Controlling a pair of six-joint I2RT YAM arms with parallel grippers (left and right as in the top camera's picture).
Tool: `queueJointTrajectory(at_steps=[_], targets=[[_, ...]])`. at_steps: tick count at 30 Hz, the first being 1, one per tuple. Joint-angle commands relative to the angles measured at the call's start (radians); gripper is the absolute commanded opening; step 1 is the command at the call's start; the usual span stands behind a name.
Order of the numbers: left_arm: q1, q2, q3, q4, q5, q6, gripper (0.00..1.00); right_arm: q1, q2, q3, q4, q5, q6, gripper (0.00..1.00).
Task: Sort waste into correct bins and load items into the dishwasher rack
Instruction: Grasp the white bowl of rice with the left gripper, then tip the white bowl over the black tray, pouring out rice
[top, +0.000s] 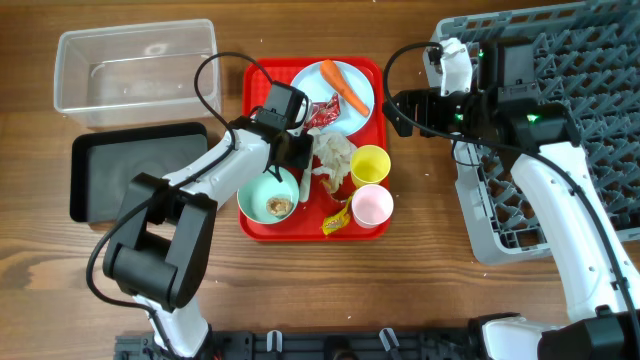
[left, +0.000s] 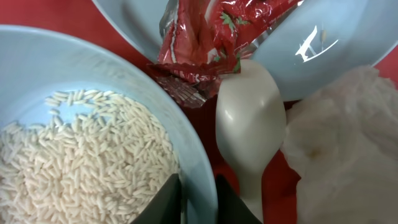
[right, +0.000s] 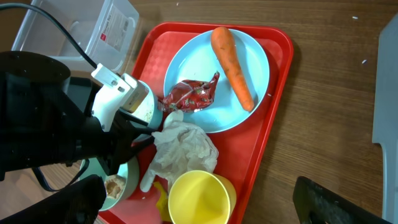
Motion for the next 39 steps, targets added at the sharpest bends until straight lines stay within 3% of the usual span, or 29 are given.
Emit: queueJointTrajectory(at_steps=[1,8,13,17,20,28,39], targets=[[-0.001,0.006,0.021,0.008,-0.04,0.0,0.05,0.003,0.011,0.022,-0.001,-0.008,0.002,0.99],[0.0,-0.08,0.026,-0.001,-0.094,-0.033,0.04,0.003,0.011,0.022,-0.001,0.01,0.003,0.99],[0.073,-0.326,0.073,-0.172,-0.122,-0.277,0.04,0.003,0.011,0.022,0.002,0.01,0.003,0.99],[0.168,-0.493,0.073,-0.299,-0.112,-0.336,0.04,0.003,0.011,0.022,0.007,0.01,0.003,0.99],[0.323,-0.545,0.073,-0.483,-0.053,-0.343,0.04,0.003,0.011,0.022,0.009,0.01,0.001,0.99],[0.809,-0.428,0.028,-0.507,0.538,0.032,0.04,0.003,0.011,0.022,0.022,0.01,0.0,0.99],[1.015,-0.105,0.028,-0.416,1.12,0.323,0.04,0.003,0.011,0.022,0.006,0.01,0.003,0.99]])
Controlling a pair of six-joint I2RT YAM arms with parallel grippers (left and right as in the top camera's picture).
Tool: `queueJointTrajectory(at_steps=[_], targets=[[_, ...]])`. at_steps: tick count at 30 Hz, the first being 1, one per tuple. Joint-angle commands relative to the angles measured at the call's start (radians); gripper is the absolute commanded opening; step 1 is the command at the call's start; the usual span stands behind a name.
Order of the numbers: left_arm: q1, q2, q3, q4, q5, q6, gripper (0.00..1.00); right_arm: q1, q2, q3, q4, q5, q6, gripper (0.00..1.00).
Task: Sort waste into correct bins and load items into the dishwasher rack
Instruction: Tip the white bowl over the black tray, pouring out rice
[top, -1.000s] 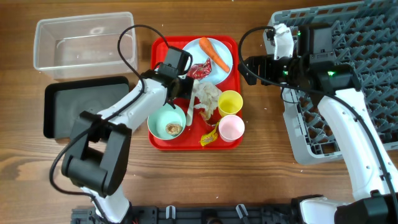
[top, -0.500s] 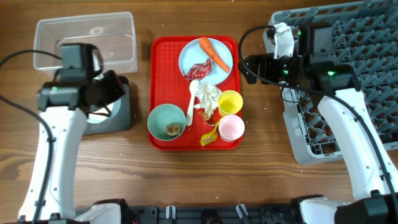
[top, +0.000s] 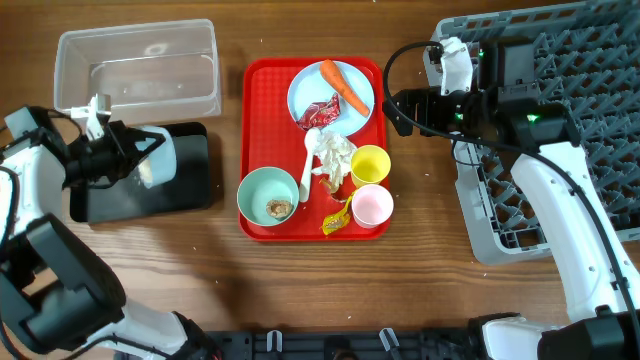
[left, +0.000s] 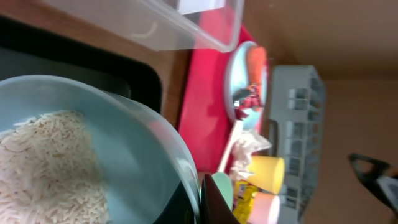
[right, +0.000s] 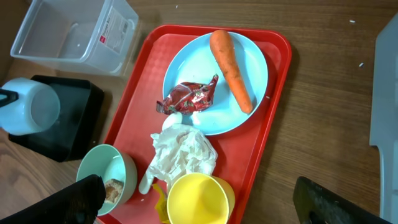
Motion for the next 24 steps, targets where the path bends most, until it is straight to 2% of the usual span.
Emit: queueJointTrajectory(at_steps=[1,6,9,12,24], targets=[[0.057,0.044,-0.007,0.007,0.247,0.104,0.04,0.003,0.01,0.022,-0.002,0.005,0.003,0.99],[0.171,0.054,-0.007,0.014,0.41,0.129,0.04,0.003,0.01,0.022,-0.002,0.005,0.03,0.99],[0.193,0.054,-0.007,0.014,0.466,0.129,0.04,0.003,0.01,0.022,-0.018,0.005,0.03,0.99],[0.196,0.054,-0.007,0.011,0.596,0.116,0.04,0.003,0.01,0.022,-0.05,0.006,0.029,0.99],[0.196,0.054,-0.007,-0.029,0.597,0.098,0.04,0.003,0.01,0.022,-0.069,0.005,0.029,0.99]])
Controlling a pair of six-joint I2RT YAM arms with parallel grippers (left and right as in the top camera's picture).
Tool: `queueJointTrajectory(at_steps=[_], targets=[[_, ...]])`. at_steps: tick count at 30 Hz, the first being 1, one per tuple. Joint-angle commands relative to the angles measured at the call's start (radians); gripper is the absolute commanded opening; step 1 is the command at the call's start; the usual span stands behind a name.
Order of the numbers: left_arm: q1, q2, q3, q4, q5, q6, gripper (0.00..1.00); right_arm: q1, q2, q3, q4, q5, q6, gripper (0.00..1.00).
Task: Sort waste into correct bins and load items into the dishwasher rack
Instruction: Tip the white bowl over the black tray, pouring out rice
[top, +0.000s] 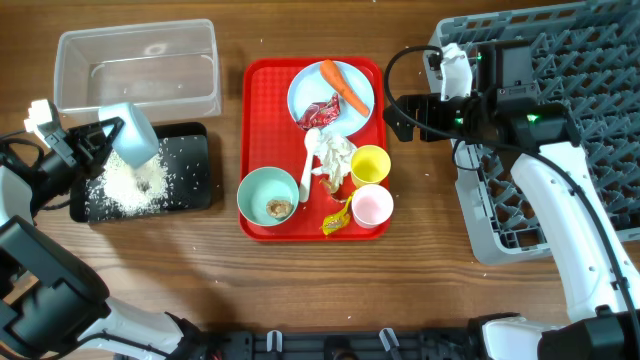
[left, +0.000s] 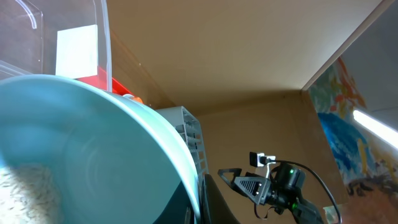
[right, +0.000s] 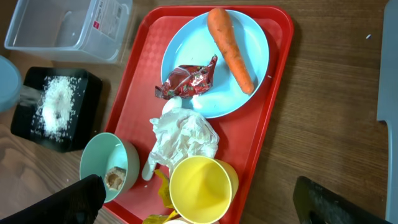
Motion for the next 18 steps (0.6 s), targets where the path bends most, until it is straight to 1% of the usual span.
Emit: queueJointTrajectory(at_steps=[1,6,7,8,9,10,11,12,14,18], targets=[[0.005,0.006,-0.006,-0.002,0.034,0.002,0.04,0.003,0.01,0.022,-0.005,0.005,0.013,0.99],[0.005,0.006,-0.006,-0.012,0.034,0.001,0.04,0.003,0.01,0.022,-0.005,0.005,0.016,0.99],[0.005,0.005,-0.006,-0.087,0.034,0.004,0.04,0.003,0.01,0.022,-0.005,0.005,0.021,0.99],[0.005,0.005,-0.006,-0.126,0.03,0.062,0.04,0.003,0.01,0.022,-0.005,0.005,0.02,0.99],[0.005,0.006,-0.006,-0.124,-0.058,0.077,0.04,0.004,0.01,0.022,-0.011,0.005,0.021,0.99],[0.005,0.006,-0.006,-0.125,-0.071,0.065,0.04,0.004,0.01,0.022,-0.012,0.005,0.021,0.99],[0.006,0.006,-0.006,-0.136,-0.061,0.019,0.04,0.004,0.01,0.022,-0.011,0.006,0.02,0.99],[0.006,0.005,-0.006,-0.156,-0.006,0.029,0.04,0.004,0.01,0.022,-0.008,0.005,0.021,0.99],[0.006,0.005,-0.006,-0.125,-0.006,0.011,0.04,0.004,0.01,0.022,-0.011,0.005,0.021,0.99],[0.003,0.002,-0.006,-0.134,-0.008,-0.002,0.04,0.004,0.01,0.022,-0.013,0.005,0.021,0.99]])
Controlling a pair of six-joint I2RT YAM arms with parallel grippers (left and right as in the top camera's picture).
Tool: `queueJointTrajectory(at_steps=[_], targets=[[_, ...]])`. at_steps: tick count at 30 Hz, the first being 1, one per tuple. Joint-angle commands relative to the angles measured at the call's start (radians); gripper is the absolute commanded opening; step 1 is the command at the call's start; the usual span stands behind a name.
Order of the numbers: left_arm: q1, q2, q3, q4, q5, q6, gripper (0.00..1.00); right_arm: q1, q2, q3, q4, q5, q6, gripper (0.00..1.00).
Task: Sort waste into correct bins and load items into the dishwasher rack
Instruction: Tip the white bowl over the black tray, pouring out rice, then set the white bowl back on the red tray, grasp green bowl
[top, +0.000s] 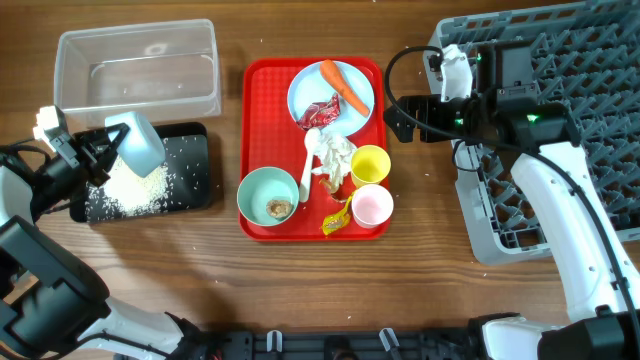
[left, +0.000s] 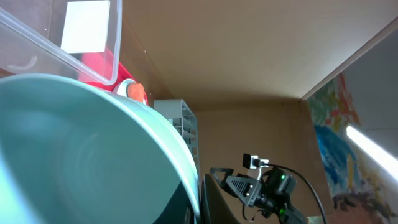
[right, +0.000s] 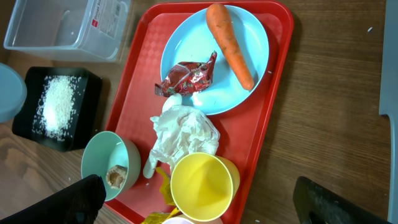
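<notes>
My left gripper (top: 112, 142) is shut on the rim of a light blue bowl (top: 141, 146), which is tipped on its side over the black tray (top: 190, 170). A heap of white rice (top: 132, 184) lies on that tray. In the left wrist view the bowl (left: 81, 155) fills the frame and shows no rice, with my left gripper (left: 198, 200) clamped on its edge. My right gripper (top: 396, 112) hangs open between the red tray (top: 258, 105) and the dish rack (top: 570, 120). From the right wrist, the right gripper (right: 199, 208) holds nothing.
On the red tray are a blue plate (right: 249, 74) with a carrot (right: 230, 43) and a red wrapper (right: 186, 82), crumpled tissue (right: 185, 134), a white spoon (top: 305, 172), a yellow cup (right: 205, 186), a pink cup (top: 371, 205), a teal bowl (right: 109, 163) and a yellow wrapper (top: 337, 220). A clear bin (top: 135, 62) stands behind the black tray.
The tipped bowl has shifted slightly right and down over the black tray and now shows no rice inside. The rice heap lies on the tray. My right arm has not moved.
My left gripper was shut on the rim of the rice-filled blue bowl on the red tray. Then it held the bowl, still full, over the black tray. Then the bowl was tipped and rice lay on the tray; now the bowl looks empty.
</notes>
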Motion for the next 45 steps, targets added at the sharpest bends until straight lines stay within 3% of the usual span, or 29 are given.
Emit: queueJointTrajectory(at_steps=[1,6,10,14,17,29,30,32,33,35,38,40,41,45], targets=[[-0.005,-0.002,-0.004,-0.008,0.005,-0.002,0.04,0.004,0.01,0.022,0.0,0.006,0.009,0.99],[-0.298,-0.091,0.109,0.031,-0.285,-0.015,0.04,0.004,0.01,0.022,0.011,0.006,0.002,0.99],[-0.65,-0.126,0.201,0.229,-0.846,-0.227,0.04,0.004,0.01,0.022,0.007,0.006,0.002,0.99],[-0.998,-0.037,0.201,0.385,-1.444,-0.214,0.04,0.004,0.01,0.022,0.01,0.022,0.002,0.99],[-1.103,0.034,0.201,0.413,-1.564,-0.212,0.04,0.004,0.01,0.022,0.01,0.03,0.003,0.99],[-1.186,0.161,0.2,0.296,-1.527,-0.213,0.04,0.004,0.01,0.022,0.008,0.087,0.0,0.99],[-1.202,0.161,0.2,0.29,-1.527,-0.213,0.1,0.004,0.01,0.022,0.007,0.087,0.0,0.99],[-1.215,0.161,0.2,0.297,-1.528,-0.213,0.59,0.004,0.01,0.022,0.007,0.087,0.0,0.99],[-1.213,0.161,0.2,0.301,-1.529,-0.216,0.77,0.004,0.01,0.022,0.007,0.087,0.0,0.99],[-1.194,0.138,0.258,0.224,-1.543,-0.264,0.88,0.004,0.01,0.022,0.013,0.088,0.0,0.99],[-1.195,0.079,0.418,0.032,-1.526,-0.264,0.89,0.004,0.01,0.022,0.026,0.09,0.0,0.99],[-1.202,0.049,0.432,-0.063,-1.43,-0.267,0.84,0.004,0.01,0.022,0.026,0.09,0.0,0.99],[-1.202,0.053,0.419,-0.112,-1.371,-0.278,0.74,0.004,0.01,0.022,0.025,0.09,0.0,0.99],[-1.206,0.056,0.225,-0.098,-1.347,-0.378,0.76,0.004,0.01,0.022,0.022,0.09,0.001,1.0]])
